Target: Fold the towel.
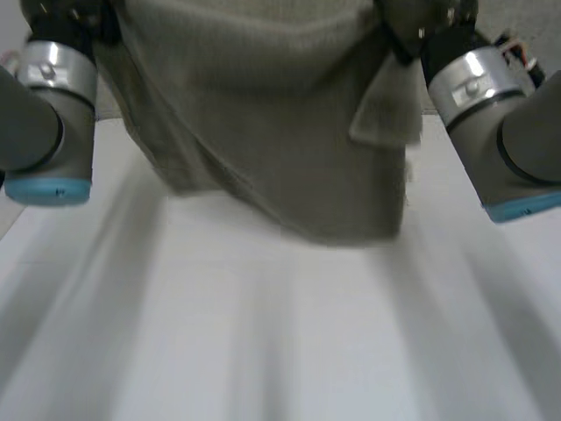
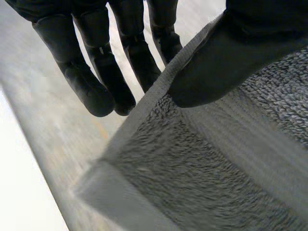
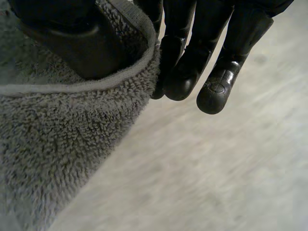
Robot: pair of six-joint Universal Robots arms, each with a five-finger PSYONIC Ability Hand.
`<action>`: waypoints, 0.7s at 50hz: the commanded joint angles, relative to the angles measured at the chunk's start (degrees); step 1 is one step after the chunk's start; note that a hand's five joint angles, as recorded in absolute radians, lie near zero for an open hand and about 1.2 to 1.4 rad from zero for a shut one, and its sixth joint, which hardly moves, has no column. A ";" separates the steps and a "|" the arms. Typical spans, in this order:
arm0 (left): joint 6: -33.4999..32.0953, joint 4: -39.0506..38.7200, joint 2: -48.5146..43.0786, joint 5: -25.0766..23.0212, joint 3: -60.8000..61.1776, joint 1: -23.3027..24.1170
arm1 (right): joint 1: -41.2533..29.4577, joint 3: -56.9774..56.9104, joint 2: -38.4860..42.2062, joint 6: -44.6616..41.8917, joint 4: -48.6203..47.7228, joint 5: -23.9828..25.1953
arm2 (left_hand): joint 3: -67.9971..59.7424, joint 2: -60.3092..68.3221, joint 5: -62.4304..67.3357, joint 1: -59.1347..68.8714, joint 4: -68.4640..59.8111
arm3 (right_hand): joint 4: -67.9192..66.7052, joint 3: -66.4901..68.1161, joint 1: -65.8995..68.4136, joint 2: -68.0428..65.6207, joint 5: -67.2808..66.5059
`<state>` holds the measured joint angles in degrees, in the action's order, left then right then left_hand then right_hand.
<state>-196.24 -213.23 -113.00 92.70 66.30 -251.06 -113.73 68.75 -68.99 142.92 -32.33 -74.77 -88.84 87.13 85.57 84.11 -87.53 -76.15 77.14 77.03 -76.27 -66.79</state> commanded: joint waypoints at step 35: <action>4.02 2.38 17.81 -4.64 39.78 -7.69 | 6.67 18.09 6.32 10.08 32.50 -1.96 | 8.84 -7.13 -15.57 -4.11 7.53 | 35.43 -36.41 -36.31 35.54 36.07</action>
<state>-192.27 -211.17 -96.08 87.94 105.36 -258.14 -109.83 86.94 -64.41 146.54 0.27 -75.26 -88.90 87.18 86.59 85.75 -87.53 -52.32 52.23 51.36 -51.47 -41.77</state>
